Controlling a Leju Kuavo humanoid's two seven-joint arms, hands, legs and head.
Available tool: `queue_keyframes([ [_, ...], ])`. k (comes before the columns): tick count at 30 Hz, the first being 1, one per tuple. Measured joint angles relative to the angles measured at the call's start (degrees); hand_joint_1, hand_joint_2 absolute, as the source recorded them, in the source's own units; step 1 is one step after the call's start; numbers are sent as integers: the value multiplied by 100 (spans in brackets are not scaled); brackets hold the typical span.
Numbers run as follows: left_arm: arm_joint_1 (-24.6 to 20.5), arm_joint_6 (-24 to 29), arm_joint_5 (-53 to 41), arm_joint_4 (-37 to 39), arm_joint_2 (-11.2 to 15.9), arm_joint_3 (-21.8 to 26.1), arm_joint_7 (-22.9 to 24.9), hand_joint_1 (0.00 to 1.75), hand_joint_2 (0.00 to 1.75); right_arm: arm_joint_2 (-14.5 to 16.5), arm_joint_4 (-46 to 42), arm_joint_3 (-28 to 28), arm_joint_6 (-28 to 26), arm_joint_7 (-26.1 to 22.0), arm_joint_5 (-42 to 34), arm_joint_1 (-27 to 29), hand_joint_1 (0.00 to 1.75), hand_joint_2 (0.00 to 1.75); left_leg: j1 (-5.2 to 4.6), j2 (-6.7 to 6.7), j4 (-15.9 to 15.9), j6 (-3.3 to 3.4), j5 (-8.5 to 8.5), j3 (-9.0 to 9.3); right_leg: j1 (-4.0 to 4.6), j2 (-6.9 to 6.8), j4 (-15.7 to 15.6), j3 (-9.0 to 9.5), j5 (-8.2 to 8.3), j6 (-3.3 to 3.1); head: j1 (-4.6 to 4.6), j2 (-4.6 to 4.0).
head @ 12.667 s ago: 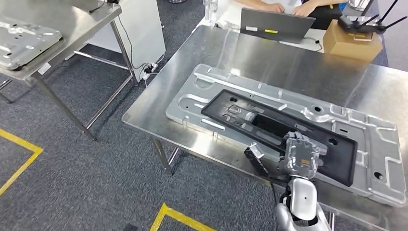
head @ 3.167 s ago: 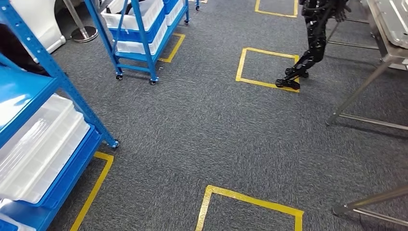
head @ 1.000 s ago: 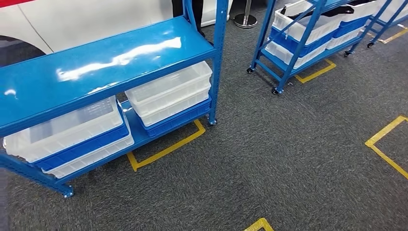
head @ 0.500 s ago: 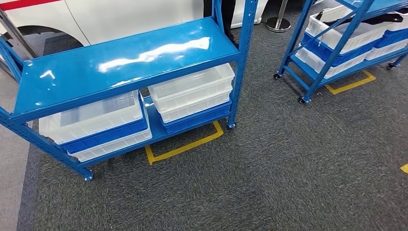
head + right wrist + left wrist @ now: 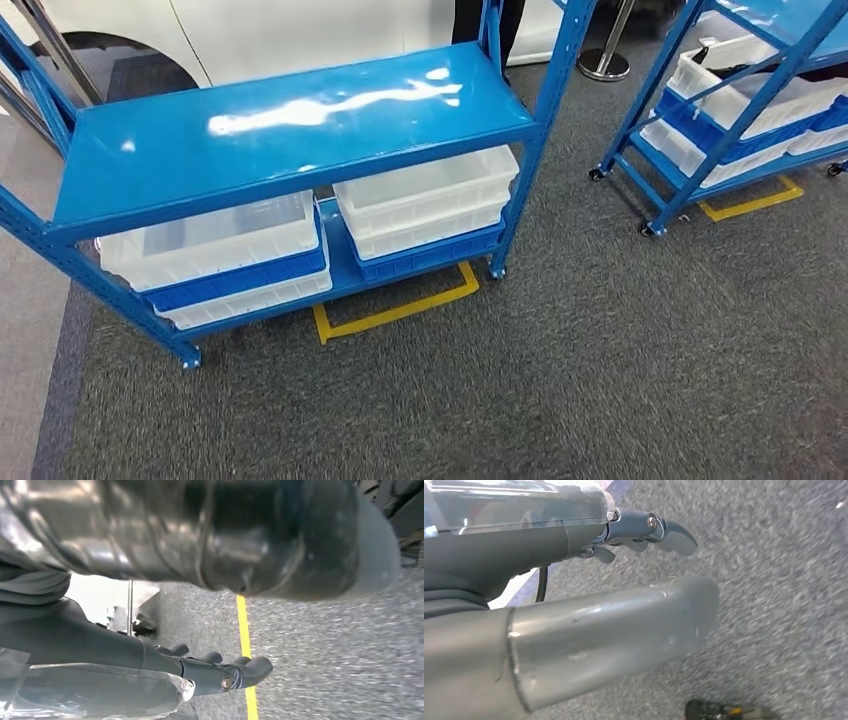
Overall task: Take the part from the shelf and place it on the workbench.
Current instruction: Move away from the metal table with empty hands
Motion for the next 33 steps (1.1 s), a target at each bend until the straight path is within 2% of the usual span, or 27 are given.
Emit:
queue_keyframes([
  [1, 2, 2, -1, 0, 1, -1, 1, 0, 0, -4, 0, -1, 0, -1, 3, 3, 0, 0, -5, -12, 0, 6, -54, 47, 0, 5, 284, -248, -111, 12, 1, 0],
  [2, 10, 3, -4, 0, 2, -2, 1, 0, 0, -7, 0, -1, 0, -1, 6, 12, 0, 0, -9, -27, 0, 7, -115, 108, 2, 8, 420, -429, -162, 16, 1, 0],
  [3, 21, 4, -10, 0, 2, -2, 2, 0, 0, -8, 1, -2, 0, 1, 8, 27, 0, 0, -12, -45, -1, 3, -182, 187, 5, 9, 364, -517, -115, 7, 2, 0],
  [4, 31, 4, -17, 0, -1, -2, 5, 0, 0, -10, 1, -2, 0, 1, 10, 45, 0, 0, -13, -59, -2, -6, -250, 277, 12, 10, 131, -515, 38, -15, 2, 0],
  [6, 42, 5, -28, 3, -19, -4, 27, 0, 0, -26, 2, -4, 1, 0, 17, 80, 0, 0, -17, -75, -7, -34, -399, 439, 55, 17, -546, -421, 610, -98, 0, 0],
  [8, 30, 11, -33, 7, -38, -6, 62, 0, 0, -46, 2, -8, 4, -9, 37, 82, 0, 0, -18, -80, -67, -92, -508, 546, 107, 28, -952, -363, 967, -180, 2, 0],
  [10, 11, 17, -38, 9, -43, -8, 84, 0, 0, -54, 2, -10, 8, -15, 56, 65, 0, 0, -26, -82, -84, -169, -460, 638, 113, 38, -1067, -265, 929, -248, 4, 0],
  [11, 4, 16, -40, 9, -40, -8, 87, 0, 0, -54, 2, -11, 9, -16, 64, 66, 0, 0, -24, -75, 14, -199, -387, 641, 103, 37, -1134, -164, 908, -281, 3, 1],
  [12, -6, 10, -43, 9, -38, -8, 82, 0, 0, -55, 2, -12, 14, -16, 72, 73, 0, 0, -24, -65, 263, -226, -280, 553, 89, 35, -1211, -34, 863, -315, 1, 0],
  [13, -18, 3, -45, 9, -35, -8, 78, 0, 0, -56, 2, -13, 18, -16, 80, 77, 0, 0, -15, -54, 596, -248, -215, 377, 77, 32, -1286, 106, 817, -341, -2, -1],
  [14, -22, -3, -48, 9, -29, -8, 78, 0, 0, -57, 2, -13, 24, -17, 88, 78, 0, 0, -1, -42, 978, -264, -231, 127, 69, 28, -1357, 245, 759, -358, -3, -1],
  [15, -21, -2, -51, 9, -27, -8, 84, 0, 0, -58, 2, -13, 30, -21, 97, 73, 0, 0, 6, -35, 1306, -284, -366, -138, 62, 28, -1409, 383, 698, -371, -5, -2],
  [16, -13, 11, -57, 9, -21, -8, 102, 0, 0, -58, 2, -13, 39, -28, 112, 68, 0, 0, 13, -33, 1501, -302, -636, -373, 54, 37, -1446, 524, 628, -371, -7, -2],
  [17, -3, 29, -69, 9, -15, -8, 124, 0, 0, -58, 2, -13, 54, -41, 132, 66, 0, 0, 17, -32, 1560, -317, -944, -557, 45, 49, -1470, 667, 550, -362, -7, -2],
  [18, 6, 49, -81, 9, -11, -8, 144, 0, 0, -58, 2, -13, 72, -55, 154, 67, 0, 0, 22, -31, 1489, -328, -1195, -690, 34, 61, -1481, 811, 463, -349, -7, -2],
  [19, 16, 68, -92, 9, -8, -8, 162, 0, 0, -58, 2, -13, 90, -68, 173, 70, 0, 0, 29, -29, 1315, -336, -1271, -784, 25, 70, -1484, 948, 361, -332, -7, -2],
  [20, 28, 81, -102, 9, -6, -8, 172, 0, 0, -58, 2, -13, 104, -78, 185, 75, 0, 0, 38, -25, 1063, -336, -1075, -850, 19, 73, -1482, 1073, 255, -313, -7, -2],
  [22, 66, 108, -108, 9, -4, -9, 185, 0, 0, -60, 9, -12, 114, -95, 202, 83, 0, 0, 36, 15, 539, -313, -94, -965, 29, 75, -1421, 1269, 25, -257, -7, -2],
  [23, 74, 122, -110, 10, -3, -9, 196, 0, 0, -61, 12, -11, 115, -102, 221, 83, 0, 0, 23, 26, 413, -279, 340, -991, 40, 75, -1384, 1328, -87, -218, -7, -2],
  [24, 69, 139, -112, 10, -3, -9, 206, 0, 0, -62, 16, -10, 121, -109, 244, 77, 0, 0, 4, 27, 382, -240, 586, -1008, 46, 71, -1356, 1372, -184, -174, -7, -2],
  [27, -21, 190, -114, 9, 0, -9, 240, 0, 0, -63, 16, 1, 152, -114, 297, 16, 0, 0, -4, -62, 421, -122, 546, -944, 14, 36, -1310, 1455, -386, -66, -8, -2],
  [28, -45, 207, -114, 9, 2, -10, 249, 0, 0, -63, 16, 8, 168, -116, 309, -5, 0, 0, 5, -87, 397, -84, 521, -914, 3, 31, -1133, 1377, -491, -44, -6, -2],
  [29, -59, 219, -114, 9, 4, -10, 256, 0, 0, -63, 16, 15, 186, -117, 320, -22, 0, 0, 11, -106, 379, -51, 494, -885, -3, 32, -839, 1214, -624, -30, -5, -2],
  [31, -67, 233, -115, 9, 11, -10, 266, 0, 0, -63, 16, 22, 215, -119, 342, -33, 0, 0, 5, -161, 368, -8, 432, -845, -2, 35, -35, 671, -869, -7, -4, -2],
  [32, -65, 235, -115, 9, 15, -10, 270, 0, 0, -63, 16, 24, 221, -117, 349, -32, 0, 0, 3, -208, 369, -5, 400, -815, -3, 35, 246, 424, -871, -1, -4, -2],
  [33, -59, 236, -116, 9, 17, -10, 275, 0, 0, -64, 16, 23, 226, -117, 354, -20, 0, 0, 1, -266, 369, -7, 366, -774, -2, 38, 356, 249, -755, -2, -4, -2],
])
